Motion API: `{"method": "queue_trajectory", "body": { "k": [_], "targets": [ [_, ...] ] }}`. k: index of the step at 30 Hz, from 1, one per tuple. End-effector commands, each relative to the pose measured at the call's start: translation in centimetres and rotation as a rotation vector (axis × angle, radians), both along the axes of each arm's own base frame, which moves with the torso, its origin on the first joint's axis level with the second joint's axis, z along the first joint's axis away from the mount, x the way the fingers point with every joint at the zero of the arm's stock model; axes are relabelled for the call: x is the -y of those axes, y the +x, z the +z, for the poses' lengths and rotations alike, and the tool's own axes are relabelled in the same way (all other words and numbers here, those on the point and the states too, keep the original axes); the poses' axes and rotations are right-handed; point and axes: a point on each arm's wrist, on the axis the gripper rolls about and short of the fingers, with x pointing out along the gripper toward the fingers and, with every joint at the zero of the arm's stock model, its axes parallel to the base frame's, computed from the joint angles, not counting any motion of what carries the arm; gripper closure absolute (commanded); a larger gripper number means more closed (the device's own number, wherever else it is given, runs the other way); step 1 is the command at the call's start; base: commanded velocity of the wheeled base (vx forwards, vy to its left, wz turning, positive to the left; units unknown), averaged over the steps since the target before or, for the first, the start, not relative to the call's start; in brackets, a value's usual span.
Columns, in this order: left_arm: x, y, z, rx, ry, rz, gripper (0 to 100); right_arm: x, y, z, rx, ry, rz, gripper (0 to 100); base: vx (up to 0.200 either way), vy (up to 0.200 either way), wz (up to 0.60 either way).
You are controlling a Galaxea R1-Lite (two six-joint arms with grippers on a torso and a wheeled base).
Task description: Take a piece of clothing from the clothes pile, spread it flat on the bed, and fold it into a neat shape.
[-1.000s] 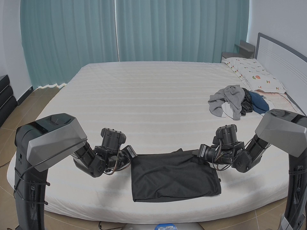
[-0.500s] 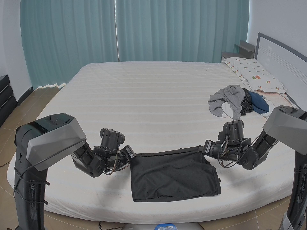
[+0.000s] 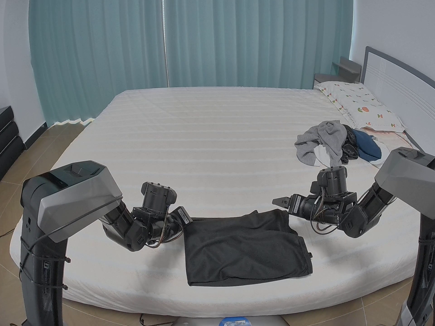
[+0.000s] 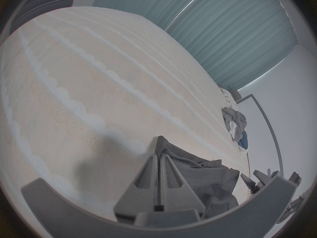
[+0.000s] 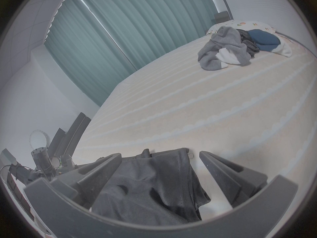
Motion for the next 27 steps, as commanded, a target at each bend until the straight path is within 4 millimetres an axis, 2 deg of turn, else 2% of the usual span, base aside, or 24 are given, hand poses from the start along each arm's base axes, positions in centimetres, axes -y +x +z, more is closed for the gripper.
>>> {"method": "queue_trajectory", "body": {
  "k": [1, 5, 10, 19, 24, 25, 27],
  "targets": [
    [0.0, 0.0, 0.0, 0.001, -0.001, 0.0, 100, 0.1, 0.1, -0.8, -0.028, 0.011, 0.002, 0, 0.0, 0.0, 0.0],
    [0.0, 0.0, 0.0, 0.0, 0.0, 0.0, 100, 0.1, 0.6, -2.3, -0.104, 0.105, -0.06, 0, 0.0, 0.0, 0.0],
    [0.0, 0.0, 0.0, 0.0, 0.0, 0.0, 100, 0.5, 1.2, -3.2, -0.145, 0.161, -0.107, 0, 0.0, 0.0, 0.0],
    [0.0, 0.0, 0.0, 0.0, 0.0, 0.0, 100, 1.0, 2.9, -3.3, -0.193, 0.321, -0.23, 0, 0.0, 0.0, 0.0],
    [0.0, 0.0, 0.0, 0.0, 0.0, 0.0, 100, 0.9, 3.1, -3.7, -0.226, 0.353, -0.261, 0, 0.0, 0.0, 0.0],
    [0.0, 0.0, 0.0, 0.0, 0.0, 0.0, 100, 0.9, 3.1, -3.8, -0.227, 0.353, -0.261, 100, 0.0, 0.0, 0.0],
    [0.0, 0.0, 0.0, 0.0, 0.0, 0.0, 100, 0.9, 3.2, -3.7, -0.224, 0.357, -0.262, 100, 0.0, 0.0, 0.0]
  ]
}}
